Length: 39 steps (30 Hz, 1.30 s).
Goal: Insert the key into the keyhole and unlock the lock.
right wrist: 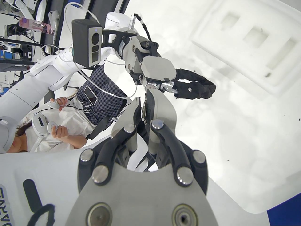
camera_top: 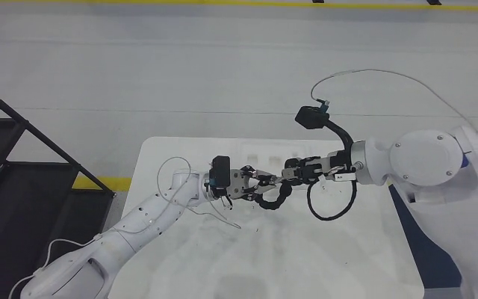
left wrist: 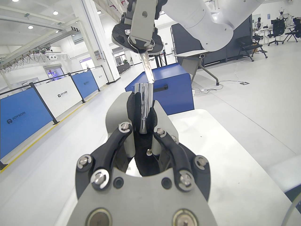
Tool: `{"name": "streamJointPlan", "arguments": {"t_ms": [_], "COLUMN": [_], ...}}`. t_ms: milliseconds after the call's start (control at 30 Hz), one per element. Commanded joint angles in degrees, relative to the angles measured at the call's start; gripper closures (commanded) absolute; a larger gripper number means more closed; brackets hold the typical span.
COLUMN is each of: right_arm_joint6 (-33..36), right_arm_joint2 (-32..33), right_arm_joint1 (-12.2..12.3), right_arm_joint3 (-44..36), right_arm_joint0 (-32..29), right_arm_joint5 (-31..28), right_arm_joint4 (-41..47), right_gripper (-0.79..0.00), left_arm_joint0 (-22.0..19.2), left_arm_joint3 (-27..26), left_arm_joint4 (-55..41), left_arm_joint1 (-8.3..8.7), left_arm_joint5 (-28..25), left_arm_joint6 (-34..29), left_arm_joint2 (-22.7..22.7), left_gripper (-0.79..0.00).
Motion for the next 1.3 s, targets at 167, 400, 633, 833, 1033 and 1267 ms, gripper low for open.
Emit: {"name": "streamJointPlan", "arguments": {"t_ms": [167,400,633,833,1033,1267], "right_arm_joint6": [-1.62,-2.33,-2.70,-3.66,-3.94,-4.11], "right_arm_joint2": [-0.75,-0.80,-1.37,-1.55,-1.98,-3.06], "right_arm_joint1": [0.42,0.71,0.86,0.97,1.09,1.05], "right_arm_joint3": [-0.35,-0.73,-0.44,-0.21,0.09,0.18], "right_arm_joint0": [0.70,0.85,0.89,0.93,0.90,1.51], "right_arm_joint5": [1.63,2.35,2.20,2.14,1.93,1.78], "right_arm_joint4": [0.24,0.19,0.36,0.34,0.18,0.11], "right_gripper": [0.000,0.000,0.000,0.000,0.000,0.000], "left_arm_joint0": [0.56,1.16,1.60,1.89,2.26,2.67], "left_arm_joint3": [0.00,0.07,0.08,0.02,0.30,0.97], "left_arm_joint4": [0.22,-0.23,-0.49,-0.49,-0.66,-2.00], "left_arm_joint1": [-0.34,-0.73,-1.13,-1.48,-1.84,-2.29], "left_arm_joint5": [-0.81,-2.11,-3.36,-4.30,-5.22,-6.42], "left_arm_joint6": [-0.61,-1.11,-1.60,-2.06,-2.25,-2.74], "left_arm_joint2": [-0.99,-1.83,-2.59,-3.15,-3.60,-4.33], "left_gripper": [0.000,0.000,0.000,0.000,0.000,0.000]}}
